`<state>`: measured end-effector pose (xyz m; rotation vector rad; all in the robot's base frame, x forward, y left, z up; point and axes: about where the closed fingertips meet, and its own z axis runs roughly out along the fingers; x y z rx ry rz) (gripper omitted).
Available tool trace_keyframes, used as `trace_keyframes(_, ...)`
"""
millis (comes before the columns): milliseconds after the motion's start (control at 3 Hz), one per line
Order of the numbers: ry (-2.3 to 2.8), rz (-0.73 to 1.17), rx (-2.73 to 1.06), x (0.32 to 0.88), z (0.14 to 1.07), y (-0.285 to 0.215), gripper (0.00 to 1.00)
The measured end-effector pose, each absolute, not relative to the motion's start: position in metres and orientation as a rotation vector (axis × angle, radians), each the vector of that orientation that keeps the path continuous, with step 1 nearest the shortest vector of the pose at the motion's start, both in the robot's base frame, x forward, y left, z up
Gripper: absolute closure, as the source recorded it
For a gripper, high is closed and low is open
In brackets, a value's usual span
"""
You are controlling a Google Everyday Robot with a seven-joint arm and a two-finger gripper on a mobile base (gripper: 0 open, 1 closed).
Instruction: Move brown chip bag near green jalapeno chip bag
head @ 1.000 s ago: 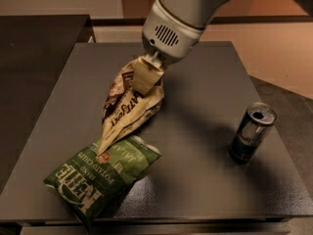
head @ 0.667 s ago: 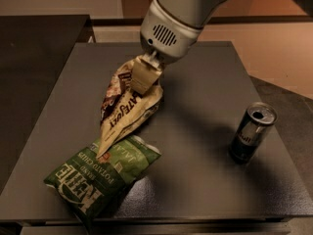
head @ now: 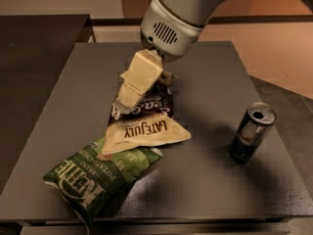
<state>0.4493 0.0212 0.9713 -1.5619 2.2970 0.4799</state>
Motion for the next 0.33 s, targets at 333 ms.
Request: trace_keyframes(333, 2.297, 0.48, -1.562, 0.4493, 0.9714, 0.0212, 0.0)
